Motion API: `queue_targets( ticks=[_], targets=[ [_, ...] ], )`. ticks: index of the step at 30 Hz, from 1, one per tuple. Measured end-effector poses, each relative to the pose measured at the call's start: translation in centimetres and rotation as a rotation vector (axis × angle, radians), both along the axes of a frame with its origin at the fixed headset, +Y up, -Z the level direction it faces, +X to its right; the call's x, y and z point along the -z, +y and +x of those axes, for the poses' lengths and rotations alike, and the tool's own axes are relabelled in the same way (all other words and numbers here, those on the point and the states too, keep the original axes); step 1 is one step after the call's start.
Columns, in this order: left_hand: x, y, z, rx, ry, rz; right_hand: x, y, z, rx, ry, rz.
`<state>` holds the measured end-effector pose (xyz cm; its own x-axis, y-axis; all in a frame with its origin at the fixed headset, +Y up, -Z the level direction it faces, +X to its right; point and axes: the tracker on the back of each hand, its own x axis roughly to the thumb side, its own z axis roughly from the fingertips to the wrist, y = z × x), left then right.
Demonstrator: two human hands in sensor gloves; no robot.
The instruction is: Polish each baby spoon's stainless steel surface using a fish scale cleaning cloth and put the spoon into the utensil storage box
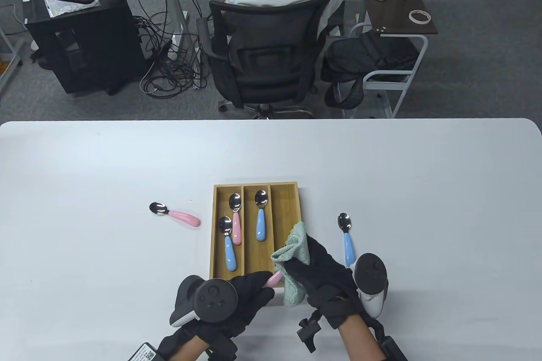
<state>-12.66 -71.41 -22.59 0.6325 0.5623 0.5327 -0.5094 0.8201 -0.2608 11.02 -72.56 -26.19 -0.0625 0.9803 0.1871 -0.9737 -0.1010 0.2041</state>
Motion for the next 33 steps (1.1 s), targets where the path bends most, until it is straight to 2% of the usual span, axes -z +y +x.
queue_targets(
  ticks=[10, 16, 24, 33],
  targets=[
    [-0.15, 0.06, 0.11, -0.019, -0.010, -0.015, -0.30, 0.33, 0.29, -0.066, -0.104, 0.053],
    [0.02, -0.08, -0.33, -0.049, 0.002, -0.037, -0.38, 0.28, 0.25, -0.084, -0.079, 0.051],
    [0.41, -0.60, -0.71, -0.015, 0.022, -0.039, 0.02, -0.38, -0.04, -0.017, 0.033, -0.019],
    [0.33, -0.70, -0.34, 0.002, 0.010, -0.033, -0.14, -0.21, 0.05, -0.077, -0.042, 0.027]
  ],
)
